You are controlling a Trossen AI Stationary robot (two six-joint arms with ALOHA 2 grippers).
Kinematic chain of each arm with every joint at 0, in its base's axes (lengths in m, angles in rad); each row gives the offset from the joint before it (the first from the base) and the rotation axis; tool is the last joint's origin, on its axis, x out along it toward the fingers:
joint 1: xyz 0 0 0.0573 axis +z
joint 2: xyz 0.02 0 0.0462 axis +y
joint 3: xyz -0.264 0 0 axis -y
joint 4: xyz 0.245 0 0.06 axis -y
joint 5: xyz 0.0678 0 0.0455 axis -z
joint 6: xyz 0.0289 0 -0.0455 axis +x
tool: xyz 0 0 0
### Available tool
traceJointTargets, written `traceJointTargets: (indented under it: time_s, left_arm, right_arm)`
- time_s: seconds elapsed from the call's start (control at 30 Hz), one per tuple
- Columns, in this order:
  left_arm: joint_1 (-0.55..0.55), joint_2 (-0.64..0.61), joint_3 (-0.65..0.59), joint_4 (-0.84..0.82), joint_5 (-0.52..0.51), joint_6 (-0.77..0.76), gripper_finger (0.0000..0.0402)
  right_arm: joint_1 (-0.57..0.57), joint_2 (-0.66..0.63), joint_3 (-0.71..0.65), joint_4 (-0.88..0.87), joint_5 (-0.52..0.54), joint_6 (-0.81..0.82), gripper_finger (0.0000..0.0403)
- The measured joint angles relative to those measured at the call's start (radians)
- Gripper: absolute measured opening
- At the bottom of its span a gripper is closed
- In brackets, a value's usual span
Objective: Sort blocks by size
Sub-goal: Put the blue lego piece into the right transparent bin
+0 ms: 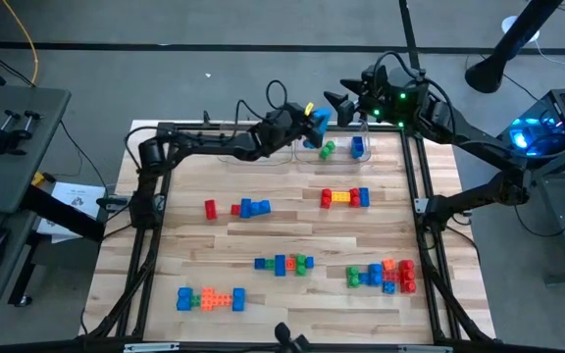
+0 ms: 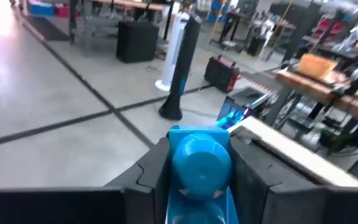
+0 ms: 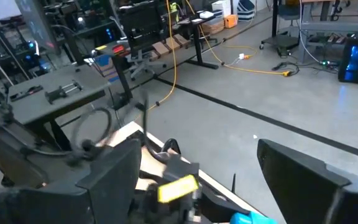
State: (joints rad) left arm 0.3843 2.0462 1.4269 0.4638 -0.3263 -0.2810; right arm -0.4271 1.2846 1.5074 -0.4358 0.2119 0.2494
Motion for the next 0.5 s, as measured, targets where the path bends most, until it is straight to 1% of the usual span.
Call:
traceJointTargets:
  time_s: [0.13, 0.37, 0.43, 0.5]
  left_arm:
    - [0.015, 0.009, 0.0, -0.01, 0.016, -0.05, 0.0148]
    - [0.021, -0.017, 0.0, -0.038, 0.13, -0.076, 0.0214]
    - [0.021, -0.044, 0.0, -0.086, 0.207, -0.096, 0.0227]
    - [0.023, -0.085, 0.0, -0.172, 0.322, -0.11, 0.0233]
  right_arm:
    - [0.0, 0.0, 0.0, -0.006, -0.001, -0.012, 0.0318]
    - [0.0, 0.0, 0.0, -0.018, -0.001, -0.037, 0.0318]
    - [0.0, 0.0, 0.0, -0.019, -0.001, -0.047, 0.0318]
    - [0.0, 0.0, 0.0, -0.02, -0.001, -0.048, 0.0318]
